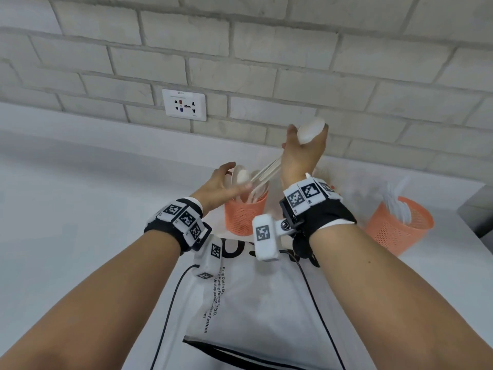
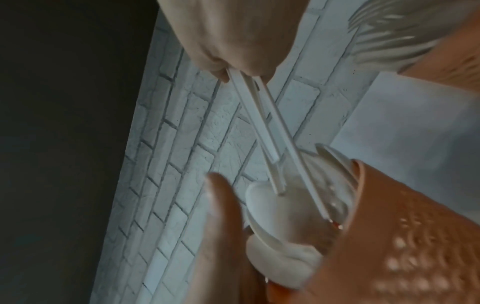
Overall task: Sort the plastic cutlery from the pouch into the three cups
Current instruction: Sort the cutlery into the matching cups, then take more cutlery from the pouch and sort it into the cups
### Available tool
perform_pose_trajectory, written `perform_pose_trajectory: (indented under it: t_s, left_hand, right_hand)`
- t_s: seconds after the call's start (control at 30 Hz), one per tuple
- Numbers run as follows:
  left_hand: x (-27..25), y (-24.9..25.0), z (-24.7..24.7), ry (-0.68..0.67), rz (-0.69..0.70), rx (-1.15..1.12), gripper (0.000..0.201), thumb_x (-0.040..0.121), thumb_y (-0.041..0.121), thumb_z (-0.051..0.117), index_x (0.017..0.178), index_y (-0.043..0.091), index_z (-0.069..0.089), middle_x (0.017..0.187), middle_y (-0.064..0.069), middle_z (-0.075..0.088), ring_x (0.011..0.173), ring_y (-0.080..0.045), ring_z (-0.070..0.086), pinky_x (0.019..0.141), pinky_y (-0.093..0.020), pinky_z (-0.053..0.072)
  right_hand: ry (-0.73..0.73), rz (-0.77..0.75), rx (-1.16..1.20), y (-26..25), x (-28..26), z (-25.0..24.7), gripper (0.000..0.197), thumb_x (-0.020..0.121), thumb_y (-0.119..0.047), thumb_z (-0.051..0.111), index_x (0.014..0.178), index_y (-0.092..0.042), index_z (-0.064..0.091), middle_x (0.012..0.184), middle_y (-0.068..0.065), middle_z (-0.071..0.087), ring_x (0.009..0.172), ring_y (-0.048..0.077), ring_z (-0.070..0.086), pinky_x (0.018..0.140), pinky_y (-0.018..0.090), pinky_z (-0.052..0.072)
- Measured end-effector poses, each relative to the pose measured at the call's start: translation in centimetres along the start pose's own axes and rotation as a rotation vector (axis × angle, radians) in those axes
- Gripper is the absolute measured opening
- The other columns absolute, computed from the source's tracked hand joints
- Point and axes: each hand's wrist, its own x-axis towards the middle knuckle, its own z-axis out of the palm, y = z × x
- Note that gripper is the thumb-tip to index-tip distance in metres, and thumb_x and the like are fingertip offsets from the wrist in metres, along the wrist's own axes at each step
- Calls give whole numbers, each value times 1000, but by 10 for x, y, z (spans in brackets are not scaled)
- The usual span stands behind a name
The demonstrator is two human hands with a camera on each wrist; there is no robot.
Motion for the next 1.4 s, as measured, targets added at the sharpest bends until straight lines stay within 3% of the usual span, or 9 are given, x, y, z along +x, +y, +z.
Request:
perform_pose_trajectory:
  t_s: [0.2,0.33,0.53,0.8,0.97,1.1,1.2,1.3,1.4]
  left_hand:
    - [2,1,1,-32,77,112,110,60,18,87,143,20,16,126,1,42,112,-17,51,96,-26,43]
    - [0,6,3,-48,107,121,102,66,7,81,143,12,15,110,8,48,93,0,53,70,-5,45]
    - [-5,10,7,-58,87,94,101,72,5,77,146,12,9,108,14,43,83,7,50,65,0,41]
    - [-25,22,9,78,85,295,115,66,32,82,148,11,3,150,-9,21,136,-21,29,106,-32,29]
    - [-71,43,21,331,369,493,46,79,24,70,114,1,50,113,-12,46,100,-25,51,81,-21,36]
    - [-123,40,45,-239,478,783,12,83,18,62,77,8,58,73,5,48,72,-19,47,65,-26,36]
    - [-149,17,69,-671,264,1044,25,73,31,73,83,19,54,85,6,44,82,-17,47,69,-27,38]
    - [-160,-4,82,-766,209,1357,36,74,24,69,105,16,52,109,-2,42,102,-24,47,72,-31,41]
    - [-160,-7,82,-603,309,1283,15,84,15,53,98,13,56,108,-6,54,100,-25,52,73,-28,39]
  right_hand:
    - [-332,-67,-253,25,-35,-5,45,86,-18,65,123,0,47,107,3,54,98,17,53,89,23,42]
    - [-569,-206,-530,30,-48,-14,42,84,-47,56,95,-6,54,92,6,55,92,24,53,87,41,42]
    - [-567,-290,-469,26,-46,-27,57,82,-21,65,133,-15,40,119,7,48,111,18,49,95,47,43]
    - [-924,-136,-1053,1,-42,-46,50,99,-41,27,147,-28,19,156,11,12,144,28,8,114,47,13]
    - [-891,-233,-875,-44,-54,-73,36,94,-26,49,129,-20,45,127,5,45,109,20,50,92,32,43]
    - [-1303,-42,-1149,-64,-65,-120,10,89,-22,55,90,-15,62,88,6,67,68,15,61,63,30,47]
    - [-1573,40,-1308,-60,-85,-153,6,83,-22,64,88,-20,66,76,-3,63,64,13,59,65,32,50]
    - [-1656,90,-1378,-43,-106,-180,28,75,-28,74,100,-22,63,85,-7,54,84,15,55,81,34,48]
    - [-1623,87,-1351,-29,-118,-203,52,68,-31,80,111,-20,52,104,-4,43,103,19,48,91,37,45]
